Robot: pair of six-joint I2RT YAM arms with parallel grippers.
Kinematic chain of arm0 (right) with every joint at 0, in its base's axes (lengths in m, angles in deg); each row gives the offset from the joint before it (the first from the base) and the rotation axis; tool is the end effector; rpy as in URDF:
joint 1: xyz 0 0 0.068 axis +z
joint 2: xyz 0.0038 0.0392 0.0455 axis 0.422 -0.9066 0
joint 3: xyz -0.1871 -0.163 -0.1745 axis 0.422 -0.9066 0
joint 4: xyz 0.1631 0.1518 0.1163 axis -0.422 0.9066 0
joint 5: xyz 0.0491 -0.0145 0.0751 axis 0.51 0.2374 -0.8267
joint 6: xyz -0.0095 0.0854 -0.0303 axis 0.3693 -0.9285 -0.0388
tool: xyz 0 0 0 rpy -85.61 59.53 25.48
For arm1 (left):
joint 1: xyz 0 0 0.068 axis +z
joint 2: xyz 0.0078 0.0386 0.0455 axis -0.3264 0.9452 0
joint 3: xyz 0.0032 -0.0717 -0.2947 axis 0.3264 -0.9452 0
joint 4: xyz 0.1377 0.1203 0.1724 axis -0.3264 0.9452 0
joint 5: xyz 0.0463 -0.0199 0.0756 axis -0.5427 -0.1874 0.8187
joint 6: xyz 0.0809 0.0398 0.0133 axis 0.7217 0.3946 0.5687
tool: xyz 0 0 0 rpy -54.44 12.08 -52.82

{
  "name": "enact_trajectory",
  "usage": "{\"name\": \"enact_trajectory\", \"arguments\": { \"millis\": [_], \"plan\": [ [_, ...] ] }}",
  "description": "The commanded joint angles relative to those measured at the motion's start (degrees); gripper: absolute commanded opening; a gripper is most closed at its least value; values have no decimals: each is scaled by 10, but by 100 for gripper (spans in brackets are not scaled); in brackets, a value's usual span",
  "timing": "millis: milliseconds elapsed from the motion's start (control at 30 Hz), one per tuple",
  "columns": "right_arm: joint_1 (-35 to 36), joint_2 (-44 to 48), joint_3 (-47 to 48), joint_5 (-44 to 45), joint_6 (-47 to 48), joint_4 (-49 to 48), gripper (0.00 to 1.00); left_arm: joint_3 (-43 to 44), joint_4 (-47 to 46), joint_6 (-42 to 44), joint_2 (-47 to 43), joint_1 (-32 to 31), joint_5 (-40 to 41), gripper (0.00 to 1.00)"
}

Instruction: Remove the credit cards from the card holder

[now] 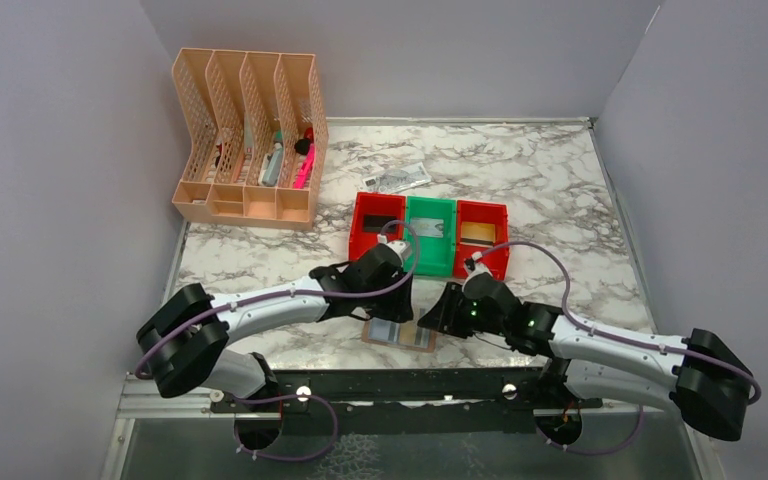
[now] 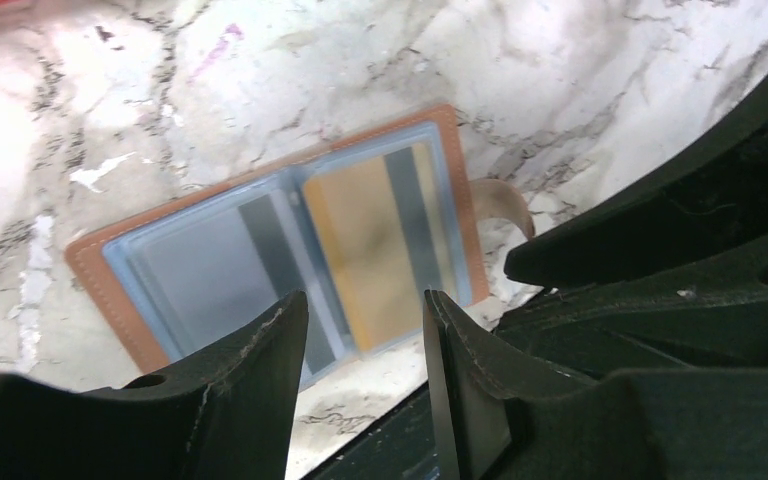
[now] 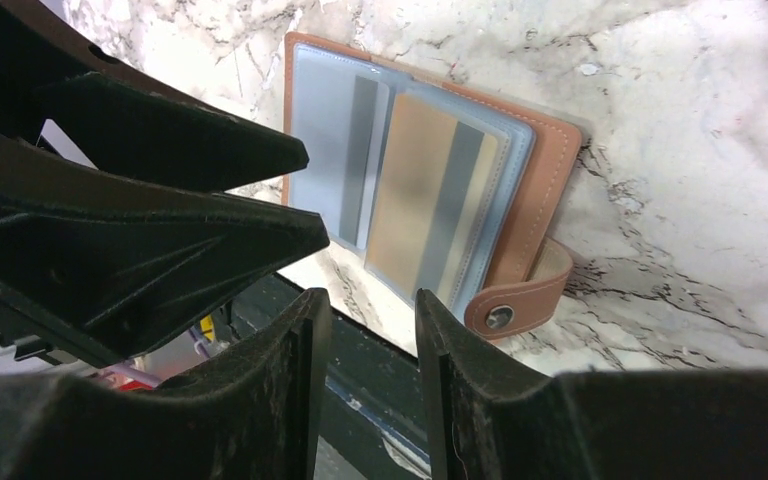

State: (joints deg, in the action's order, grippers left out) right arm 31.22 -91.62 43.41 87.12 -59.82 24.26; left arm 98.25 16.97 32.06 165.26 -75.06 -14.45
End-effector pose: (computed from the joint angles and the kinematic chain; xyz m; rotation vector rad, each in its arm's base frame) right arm 0.1139 0.1674 0.1799 0.1716 2.4740 1.0292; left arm 0.1552 -0.2469 0.1982 0.4711 2.5707 -0.8161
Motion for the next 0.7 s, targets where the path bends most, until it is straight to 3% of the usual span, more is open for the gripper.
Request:
{"name": "enact_trajectory", "arguments": {
  "millis": [0,200,667],
  "plan": [
    [2,-32,28,-29,16,-20,42,-14,27,-12,-23,-2,60,50],
    [2,-93,29,-38,-7,-26,42,-26,34,-17,-28,1,82,50],
    [2,-98,-11,-5,-45,-48,42,-53,41,-17,-47,11,103,52]
  ]
}}
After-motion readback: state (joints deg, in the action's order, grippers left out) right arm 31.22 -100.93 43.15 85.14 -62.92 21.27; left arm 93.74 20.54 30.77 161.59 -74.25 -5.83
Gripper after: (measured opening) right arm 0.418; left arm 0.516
